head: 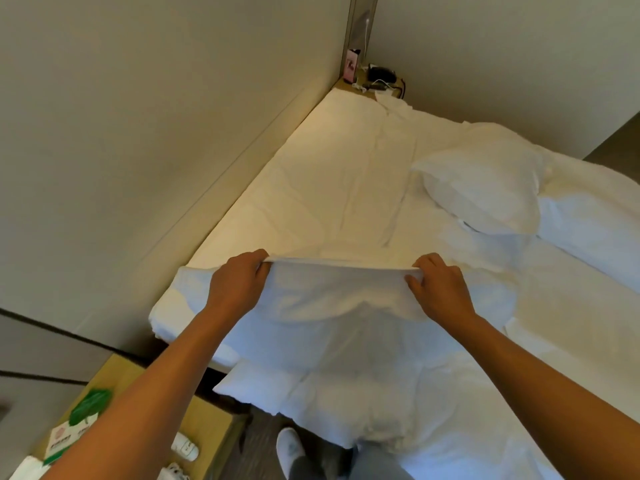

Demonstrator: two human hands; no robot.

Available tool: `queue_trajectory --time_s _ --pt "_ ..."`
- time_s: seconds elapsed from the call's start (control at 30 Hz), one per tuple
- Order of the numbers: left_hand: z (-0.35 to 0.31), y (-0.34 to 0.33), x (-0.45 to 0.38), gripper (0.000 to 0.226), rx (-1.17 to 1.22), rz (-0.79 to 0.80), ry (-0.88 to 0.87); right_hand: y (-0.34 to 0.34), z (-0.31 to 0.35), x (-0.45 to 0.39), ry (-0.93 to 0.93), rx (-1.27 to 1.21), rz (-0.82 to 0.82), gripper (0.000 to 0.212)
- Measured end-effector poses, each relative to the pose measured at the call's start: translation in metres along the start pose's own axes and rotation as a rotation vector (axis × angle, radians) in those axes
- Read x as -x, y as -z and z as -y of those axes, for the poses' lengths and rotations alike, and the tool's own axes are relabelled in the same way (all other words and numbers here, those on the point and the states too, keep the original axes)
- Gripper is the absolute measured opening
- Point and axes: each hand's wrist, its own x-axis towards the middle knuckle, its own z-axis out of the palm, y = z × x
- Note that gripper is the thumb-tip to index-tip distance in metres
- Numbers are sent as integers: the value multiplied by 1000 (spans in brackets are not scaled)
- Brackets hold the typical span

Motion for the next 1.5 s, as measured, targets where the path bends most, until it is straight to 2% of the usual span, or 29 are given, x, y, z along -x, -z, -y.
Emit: queue_trajectory --time_s 0.17,0.4,0.63,0.73,0.83,1.0,1.17,1.33,1.5 --pt "-2 -5 -24 28 -22 -15 -33 6 -15 -18 -46 -82 -141 32" --pt "-5 9 -69 20 -102 5 -83 1 -42 -56 -51 -293 -121 32" --pt "-10 15 -115 24 -275 50 45 -11 -43 -114 -115 -370 -108 24" --pt "-7 8 -129 27 -333 75 89 -20 -47 -133 -70 -306 -133 39" --pt "-5 2 -139 33 -371 113 141 -23 -49 -147 -52 -309 -137 46" --pt "-4 -6 -148 41 -270 111 152 -28 -54 -164 -61 -444 -95 39" --pt "4 -11 -152 43 -53 178 165 -29 -59 -169 -8 -390 -95 37" --pt "16 -17 -165 35 -100 214 142 -28 -69 -172 6 -312 -54 30" --pt "23 -19 -179 34 -109 231 107 -31 -71 -181 -65 -328 92 24"
